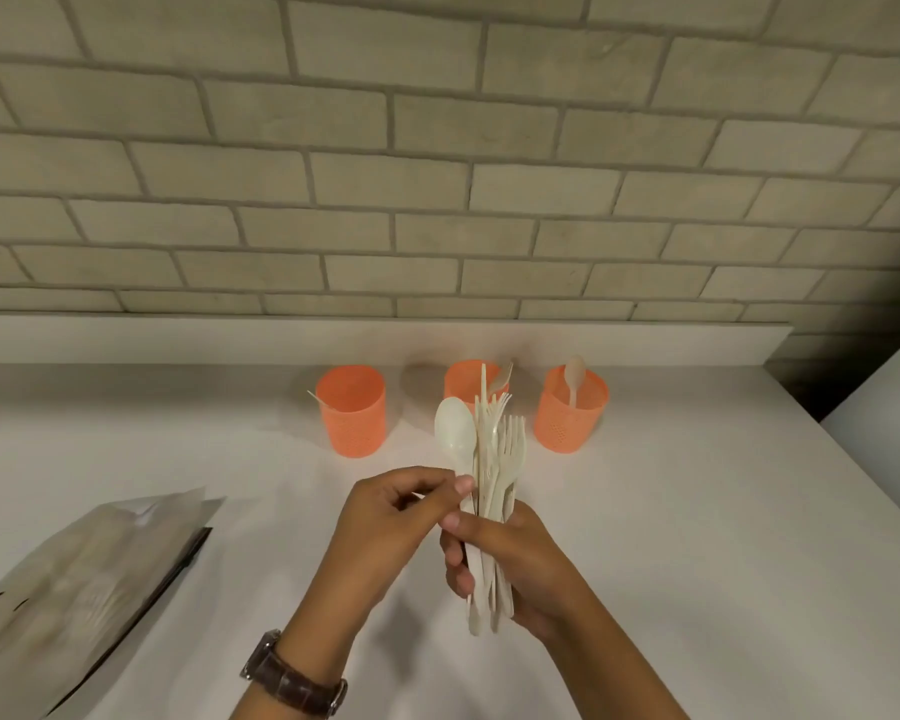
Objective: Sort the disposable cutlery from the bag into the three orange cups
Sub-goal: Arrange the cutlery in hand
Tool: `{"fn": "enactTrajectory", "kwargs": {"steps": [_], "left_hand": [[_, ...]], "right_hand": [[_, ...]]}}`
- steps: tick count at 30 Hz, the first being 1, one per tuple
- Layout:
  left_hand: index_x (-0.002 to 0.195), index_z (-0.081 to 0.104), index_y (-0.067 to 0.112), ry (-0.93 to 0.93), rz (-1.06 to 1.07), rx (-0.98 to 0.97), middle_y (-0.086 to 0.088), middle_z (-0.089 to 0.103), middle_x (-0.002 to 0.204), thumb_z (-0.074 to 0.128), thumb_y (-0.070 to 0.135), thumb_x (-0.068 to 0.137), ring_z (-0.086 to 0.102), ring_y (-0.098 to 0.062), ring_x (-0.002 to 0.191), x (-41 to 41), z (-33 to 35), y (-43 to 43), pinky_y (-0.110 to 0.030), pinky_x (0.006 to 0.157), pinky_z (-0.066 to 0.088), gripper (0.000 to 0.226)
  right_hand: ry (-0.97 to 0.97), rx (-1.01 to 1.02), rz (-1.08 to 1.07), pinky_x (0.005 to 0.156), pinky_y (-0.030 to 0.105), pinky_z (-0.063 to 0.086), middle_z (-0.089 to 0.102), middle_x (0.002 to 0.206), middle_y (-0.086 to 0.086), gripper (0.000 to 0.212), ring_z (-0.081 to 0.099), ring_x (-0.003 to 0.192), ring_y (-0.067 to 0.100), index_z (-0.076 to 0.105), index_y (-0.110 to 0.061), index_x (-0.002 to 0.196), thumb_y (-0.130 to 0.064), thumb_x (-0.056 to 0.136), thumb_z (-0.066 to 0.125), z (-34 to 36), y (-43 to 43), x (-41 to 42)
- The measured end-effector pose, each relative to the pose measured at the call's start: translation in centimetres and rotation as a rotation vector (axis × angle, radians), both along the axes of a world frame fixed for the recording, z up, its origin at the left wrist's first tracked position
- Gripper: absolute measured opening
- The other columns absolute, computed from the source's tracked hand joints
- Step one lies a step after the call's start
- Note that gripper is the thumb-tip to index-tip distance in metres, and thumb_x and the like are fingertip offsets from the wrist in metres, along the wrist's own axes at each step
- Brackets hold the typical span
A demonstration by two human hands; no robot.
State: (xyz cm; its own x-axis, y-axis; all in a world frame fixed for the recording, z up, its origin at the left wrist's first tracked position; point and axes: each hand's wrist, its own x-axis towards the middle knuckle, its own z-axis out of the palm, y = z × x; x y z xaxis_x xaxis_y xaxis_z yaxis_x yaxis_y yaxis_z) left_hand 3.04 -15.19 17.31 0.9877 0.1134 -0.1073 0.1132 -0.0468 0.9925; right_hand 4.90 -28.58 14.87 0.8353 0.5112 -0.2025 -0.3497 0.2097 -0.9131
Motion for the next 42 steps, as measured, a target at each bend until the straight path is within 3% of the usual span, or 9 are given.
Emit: {"fn": "enactTrajectory", "kwargs": {"steps": [5,10,18,23,28,32,36,38,42], "left_hand": [[0.074,0.076,0.011,-0.006,-0.038,-0.006,-0.020,0.065,0.059,0.073,0.018,0.076,0.063,-0.015,0.058,0.7,-0.1,0.0,-0.012,0.063,0.050,0.008],[0.074,0.074,0.022,0.056,0.103,-0.057,0.013,0.069,0.060,0.076,0.018,0.072,0.057,0.001,0.052,2.8,-1.2,-0.4,-0.014,0.056,0.047,0.005],[0.070,0.069,0.015,-0.122,0.132,-0.035,0.008,0.060,0.050,0.075,0.011,0.074,0.051,-0.003,0.045,14.2,-0.8,-5.9,-0.017,0.052,0.046,0.008],[0.073,0.067,0.016,-0.198,0.124,0.162,0.005,0.065,0.073,0.074,0.020,0.076,0.060,-0.018,0.070,21.8,-2.9,-12.0,-0.034,0.073,0.052,0.008],[0.081,0.072,0.006,-0.106,0.044,0.464,-0.010,0.073,0.088,0.070,0.018,0.078,0.065,-0.023,0.083,25.2,-6.5,-14.8,-0.026,0.074,0.046,0.013],[0.077,0.069,0.019,0.002,0.013,0.493,-0.004,0.070,0.088,0.068,0.011,0.076,0.066,-0.027,0.090,25.3,-8.6,-15.1,-0.028,0.078,0.050,0.008],[0.108,0.066,0.017,-0.050,0.091,0.310,0.003,0.066,0.104,0.072,0.019,0.077,0.063,-0.019,0.079,22.3,-6.6,-14.6,-0.037,0.071,0.054,0.032],[0.094,0.068,0.025,-0.141,0.063,0.229,0.004,0.067,0.090,0.072,0.017,0.078,0.050,-0.015,0.059,19.0,-4.4,-14.7,-0.028,0.057,0.044,0.019],[0.076,0.072,0.029,-0.113,-0.157,0.193,0.011,0.064,0.070,0.076,0.021,0.073,0.044,-0.006,0.050,11.8,-1.1,-14.8,-0.011,0.048,0.037,0.009]], "right_hand": [[-0.079,-0.110,-0.040,0.047,0.026,0.047,0.067,0.066,0.010,0.007,0.054,0.042,0.018,0.069,-0.012,0.080,-0.018,0.076,0.069,-0.3,-0.5,0.1],[0.010,-0.195,-0.147,0.050,0.026,0.048,0.071,0.072,0.011,0.023,0.057,0.046,0.020,0.061,-0.011,0.085,-0.031,0.078,0.071,-0.9,-2.3,0.1],[0.163,-0.069,-0.526,0.065,0.036,0.054,0.054,0.048,0.009,0.018,0.062,0.053,0.028,0.054,-0.003,0.087,-0.018,0.084,0.064,-2.1,-8.9,2.4],[0.193,0.046,-0.539,0.049,0.029,0.041,0.049,0.050,0.007,0.024,0.046,0.042,0.019,0.051,-0.008,0.082,-0.021,0.076,0.070,-2.2,-12.4,4.2],[0.282,0.289,-0.460,0.045,0.025,0.038,0.050,0.050,0.005,0.020,0.038,0.036,0.013,0.060,-0.005,0.099,-0.012,0.080,0.058,-2.5,-15.0,6.0],[0.315,0.387,-0.369,0.047,0.028,0.046,0.059,0.059,0.009,0.031,0.051,0.040,0.018,0.064,-0.003,0.103,-0.012,0.076,0.055,-2.9,-16.4,6.7],[0.281,0.354,-0.273,0.052,0.029,0.050,0.064,0.066,0.010,0.035,0.058,0.046,0.021,0.065,-0.004,0.106,-0.015,0.073,0.061,-3.1,-17.1,7.4],[0.235,0.264,-0.264,0.052,0.029,0.047,0.063,0.066,0.010,0.037,0.054,0.044,0.019,0.066,-0.005,0.107,-0.017,0.072,0.065,-3.1,-17.0,7.7],[0.169,0.068,-0.306,0.048,0.029,0.039,0.051,0.051,0.008,0.024,0.044,0.039,0.016,0.065,-0.003,0.105,-0.006,0.081,0.064,-3.2,-15.1,7.7]]}}
